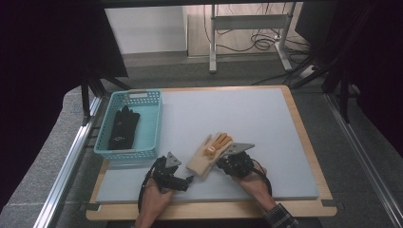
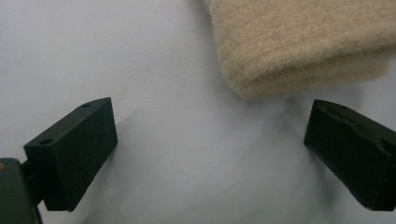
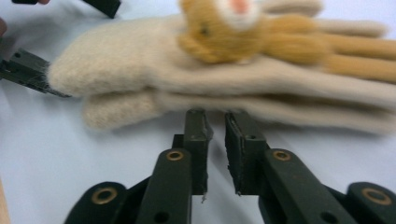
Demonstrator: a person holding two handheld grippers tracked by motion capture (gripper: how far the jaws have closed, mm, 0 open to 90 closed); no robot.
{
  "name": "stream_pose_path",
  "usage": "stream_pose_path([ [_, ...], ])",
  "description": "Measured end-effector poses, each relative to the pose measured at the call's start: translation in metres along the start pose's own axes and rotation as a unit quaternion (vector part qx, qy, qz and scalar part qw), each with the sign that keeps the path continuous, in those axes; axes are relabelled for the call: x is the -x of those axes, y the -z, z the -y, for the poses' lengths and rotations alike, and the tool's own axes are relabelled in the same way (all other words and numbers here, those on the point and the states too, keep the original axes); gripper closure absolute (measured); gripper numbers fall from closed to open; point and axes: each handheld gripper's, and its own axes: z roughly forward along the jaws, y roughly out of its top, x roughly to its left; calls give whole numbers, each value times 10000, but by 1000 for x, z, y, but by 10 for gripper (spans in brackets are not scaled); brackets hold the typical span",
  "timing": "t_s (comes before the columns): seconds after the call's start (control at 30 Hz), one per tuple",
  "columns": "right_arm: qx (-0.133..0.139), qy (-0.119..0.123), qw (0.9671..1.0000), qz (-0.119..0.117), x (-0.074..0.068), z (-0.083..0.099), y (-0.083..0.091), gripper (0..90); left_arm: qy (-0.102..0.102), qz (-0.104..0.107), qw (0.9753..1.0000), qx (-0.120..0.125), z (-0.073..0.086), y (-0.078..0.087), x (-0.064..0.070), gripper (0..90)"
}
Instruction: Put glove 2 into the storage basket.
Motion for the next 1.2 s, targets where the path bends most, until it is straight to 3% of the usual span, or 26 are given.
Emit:
stream_pose_path([
  [0.3,118,-258,9987,432,25,14,30,546,3,-1,10000,-2,0,0,0,29],
  [0.7,35,-602,9940,910,54,44,60,269,7,3,10000,-5,0,0,0,28],
  [1.03,-117,-629,9899,1268,64,69,64,176,36,19,10000,-10,0,0,0,28],
  [1.2,-102,-649,9900,1252,66,71,65,165,35,24,10000,-14,0,0,0,29],
])
